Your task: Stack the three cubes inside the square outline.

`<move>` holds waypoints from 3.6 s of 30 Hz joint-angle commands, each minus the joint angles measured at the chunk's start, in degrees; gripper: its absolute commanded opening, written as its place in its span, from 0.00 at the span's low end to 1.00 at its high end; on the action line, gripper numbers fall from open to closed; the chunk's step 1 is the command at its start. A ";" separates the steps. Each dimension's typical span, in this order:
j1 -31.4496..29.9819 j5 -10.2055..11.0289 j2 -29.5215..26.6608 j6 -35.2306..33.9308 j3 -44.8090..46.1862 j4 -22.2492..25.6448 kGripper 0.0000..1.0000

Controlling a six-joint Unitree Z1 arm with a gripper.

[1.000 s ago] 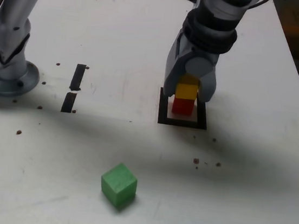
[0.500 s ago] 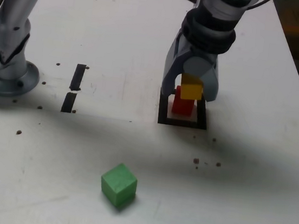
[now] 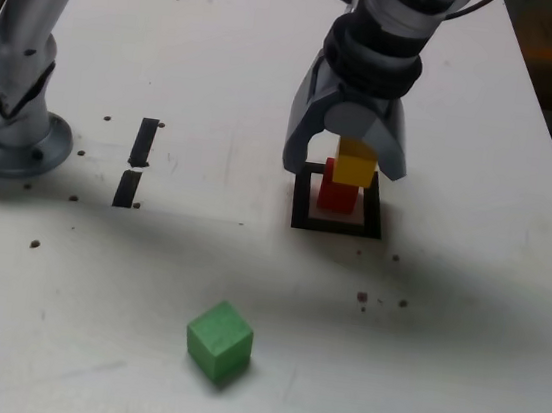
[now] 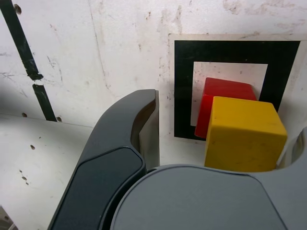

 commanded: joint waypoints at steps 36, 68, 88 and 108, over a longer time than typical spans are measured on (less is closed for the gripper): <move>-39.59 0.05 -4.35 -3.40 -1.55 8.72 1.00; -40.38 0.26 2.77 -0.63 3.74 -6.33 0.89; -40.34 2.47 4.01 -0.69 4.56 -7.71 0.46; -37.96 4.50 -0.82 -3.01 -0.55 0.18 0.06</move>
